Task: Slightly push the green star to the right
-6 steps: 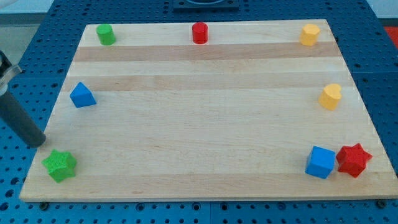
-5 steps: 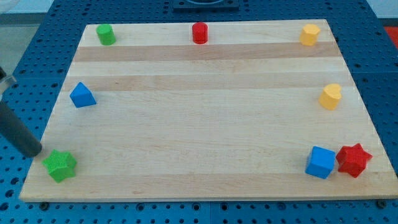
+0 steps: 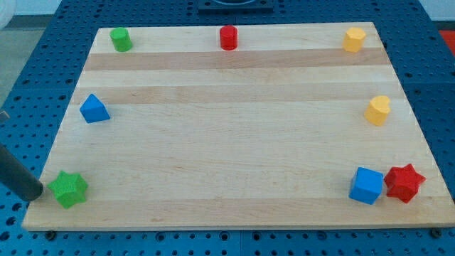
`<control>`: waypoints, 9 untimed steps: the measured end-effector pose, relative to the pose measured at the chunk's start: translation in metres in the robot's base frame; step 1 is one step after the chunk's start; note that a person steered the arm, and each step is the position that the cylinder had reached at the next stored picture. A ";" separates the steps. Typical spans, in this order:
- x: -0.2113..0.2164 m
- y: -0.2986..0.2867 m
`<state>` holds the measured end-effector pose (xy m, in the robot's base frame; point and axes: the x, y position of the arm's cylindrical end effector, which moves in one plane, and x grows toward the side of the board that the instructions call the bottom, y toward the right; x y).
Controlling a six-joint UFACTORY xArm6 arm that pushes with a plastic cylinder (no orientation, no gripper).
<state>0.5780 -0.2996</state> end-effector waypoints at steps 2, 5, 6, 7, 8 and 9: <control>0.000 0.007; 0.009 0.030; 0.011 0.039; 0.011 0.046; 0.011 0.049; 0.011 0.058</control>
